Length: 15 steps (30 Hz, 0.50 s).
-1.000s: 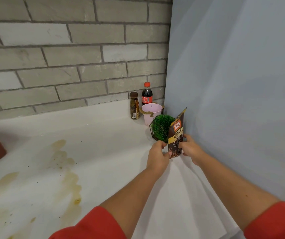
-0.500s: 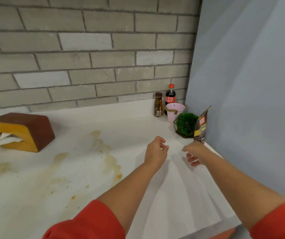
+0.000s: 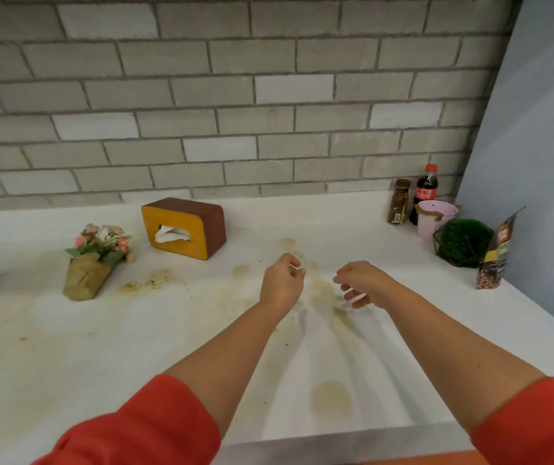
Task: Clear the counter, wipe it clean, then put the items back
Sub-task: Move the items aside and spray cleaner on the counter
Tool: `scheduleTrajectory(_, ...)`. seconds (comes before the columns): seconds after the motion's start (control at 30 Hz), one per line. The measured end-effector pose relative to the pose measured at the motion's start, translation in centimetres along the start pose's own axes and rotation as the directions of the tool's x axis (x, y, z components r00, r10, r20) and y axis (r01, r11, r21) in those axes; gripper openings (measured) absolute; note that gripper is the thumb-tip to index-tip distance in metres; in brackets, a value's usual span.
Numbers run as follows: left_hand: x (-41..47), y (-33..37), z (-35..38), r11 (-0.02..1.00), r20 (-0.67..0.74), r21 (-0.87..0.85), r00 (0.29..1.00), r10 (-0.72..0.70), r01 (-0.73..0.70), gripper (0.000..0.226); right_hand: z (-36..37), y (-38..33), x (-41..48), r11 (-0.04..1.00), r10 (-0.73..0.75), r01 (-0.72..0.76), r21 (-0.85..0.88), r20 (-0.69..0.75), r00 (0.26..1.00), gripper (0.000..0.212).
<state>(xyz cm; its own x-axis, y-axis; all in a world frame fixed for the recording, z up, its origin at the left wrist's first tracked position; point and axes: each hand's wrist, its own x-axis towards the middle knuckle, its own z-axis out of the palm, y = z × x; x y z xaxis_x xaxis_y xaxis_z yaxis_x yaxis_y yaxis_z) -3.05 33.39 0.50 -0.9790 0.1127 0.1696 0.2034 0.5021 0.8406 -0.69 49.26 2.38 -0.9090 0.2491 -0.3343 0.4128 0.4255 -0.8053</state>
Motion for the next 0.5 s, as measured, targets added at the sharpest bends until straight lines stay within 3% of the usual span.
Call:
scheduleTrajectory(0.27, 2.0, -5.7, -6.0, 0.991, -0.098, 0.123, 0.994, -0.048, 0.060, 0.020, 7.0, -2.9, 1.8, 0.995, -0.104, 0.104, -0.006, 0.070, 0.992, 0.037)
scheduleTrajectory(0.5, 6.5, -7.9, -9.4, 0.986, -0.247, 0.003, 0.956, -0.159, 0.165, 0.028, 8.2, -6.4, 7.5, 0.978, -0.208, 0.210, -0.005, 0.122, 0.971, 0.062)
